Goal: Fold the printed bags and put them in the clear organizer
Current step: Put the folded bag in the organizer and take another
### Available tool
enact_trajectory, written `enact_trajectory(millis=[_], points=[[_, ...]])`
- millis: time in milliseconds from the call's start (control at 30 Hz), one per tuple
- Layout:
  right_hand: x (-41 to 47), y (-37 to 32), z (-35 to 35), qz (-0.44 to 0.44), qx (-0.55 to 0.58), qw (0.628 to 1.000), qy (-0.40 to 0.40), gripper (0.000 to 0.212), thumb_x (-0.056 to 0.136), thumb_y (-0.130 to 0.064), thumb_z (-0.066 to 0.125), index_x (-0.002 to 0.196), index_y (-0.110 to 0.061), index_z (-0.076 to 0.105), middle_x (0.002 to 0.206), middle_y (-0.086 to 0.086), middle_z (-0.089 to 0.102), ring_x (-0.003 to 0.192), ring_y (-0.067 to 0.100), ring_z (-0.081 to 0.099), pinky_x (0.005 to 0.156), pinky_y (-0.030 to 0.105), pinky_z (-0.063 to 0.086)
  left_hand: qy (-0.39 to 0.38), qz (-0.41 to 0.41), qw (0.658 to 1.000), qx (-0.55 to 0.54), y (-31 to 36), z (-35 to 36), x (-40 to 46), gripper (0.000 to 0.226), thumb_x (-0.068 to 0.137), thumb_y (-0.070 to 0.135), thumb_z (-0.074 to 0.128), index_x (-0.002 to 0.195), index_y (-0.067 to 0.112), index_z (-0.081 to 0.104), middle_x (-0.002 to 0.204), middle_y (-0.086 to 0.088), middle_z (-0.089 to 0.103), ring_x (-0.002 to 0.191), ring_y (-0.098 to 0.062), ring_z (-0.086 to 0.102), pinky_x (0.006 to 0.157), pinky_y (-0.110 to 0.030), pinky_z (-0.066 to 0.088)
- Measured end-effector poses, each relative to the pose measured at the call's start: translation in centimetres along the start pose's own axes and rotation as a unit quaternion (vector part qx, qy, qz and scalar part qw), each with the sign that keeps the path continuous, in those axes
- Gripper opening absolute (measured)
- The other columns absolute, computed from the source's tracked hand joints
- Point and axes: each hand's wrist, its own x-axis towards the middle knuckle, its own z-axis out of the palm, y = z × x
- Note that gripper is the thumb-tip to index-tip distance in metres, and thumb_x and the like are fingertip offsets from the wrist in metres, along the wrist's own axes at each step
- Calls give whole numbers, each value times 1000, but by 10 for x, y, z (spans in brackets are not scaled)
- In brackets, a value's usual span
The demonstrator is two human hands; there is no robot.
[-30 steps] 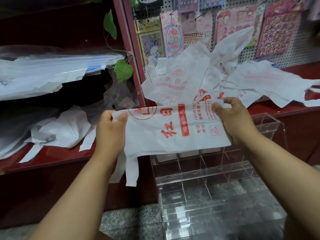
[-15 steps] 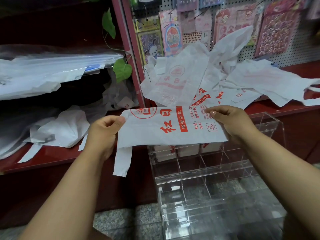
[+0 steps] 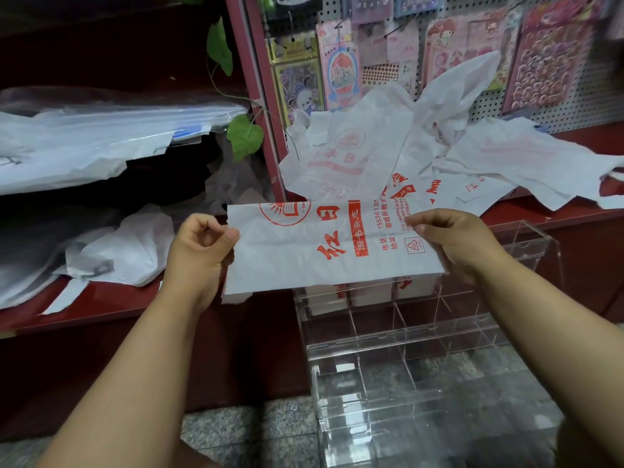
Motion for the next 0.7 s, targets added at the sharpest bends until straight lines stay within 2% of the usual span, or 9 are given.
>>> enact_trajectory(millis=[100,200,233,300,400,467,533,633,700], points=[[-1,0,2,12,6,1000,-4,20,92,3,55,88,-8,71,98,4,71,79,18,72,59,22,58,-3,19,999,34,3,0,-3,27,90,-5,61,77,17,53,60,12,61,48,-5,48,46,-16,40],[0,-1,3,26,8,1000,-7,22,93,3,51,92,-6,72,96,2,71,74,16,73,58,21,57,-24,13,996,86,2,-3,-4,20,92,5,63,94,23,71,86,10,74,71,-8,58,62,-17,48],[0,-1,3,30,13,999,-12,23,94,4,51,94,-5,71,96,3,71,74,17,73,58,21,57,-34,5,994,99,2,-4,-4,21,94,9,62,99,27,73,90,9,74,71,-7,58,65,-17,49],[-1,-1,2,35,36,998,-32,21,91,6,52,99,-2,70,98,6,71,80,19,73,62,24,58,-54,-5,989,137,-1,-8,-4,22,96,17,60,102,33,74,83,9,72,67,-2,57,68,-16,48],[-1,1,3,25,67,995,-68,25,84,11,59,104,-2,69,107,11,70,89,22,72,70,25,59,-89,-36,990,102,-1,-8,-5,21,93,17,64,106,31,73,95,5,73,89,-7,66,85,-24,52],[-2,3,3,10,44,997,-70,31,80,14,62,103,-6,69,109,10,69,87,18,72,67,21,57,-102,-27,990,97,0,-4,-9,27,86,5,69,104,26,72,80,5,66,75,-4,63,72,-13,51],[-2,3,4,-3,9,998,-57,32,78,13,65,100,-9,71,110,9,68,86,15,72,65,19,56,-97,-10,987,130,2,-1,-11,23,83,-1,71,92,20,73,68,9,62,62,1,58,63,-9,46],[-2,3,2,-16,-11,999,-33,29,78,11,67,94,-13,72,112,8,68,87,16,71,63,17,55,-101,-24,985,139,5,-2,-11,20,84,-1,71,91,17,75,86,8,74,80,1,69,70,-8,49],[-3,2,1,-21,-26,999,-24,28,79,10,67,95,-13,72,111,5,67,90,15,69,63,17,55,-110,-41,983,142,4,-6,-9,25,81,0,73,93,21,76,87,7,75,81,-5,70,73,-17,54]])
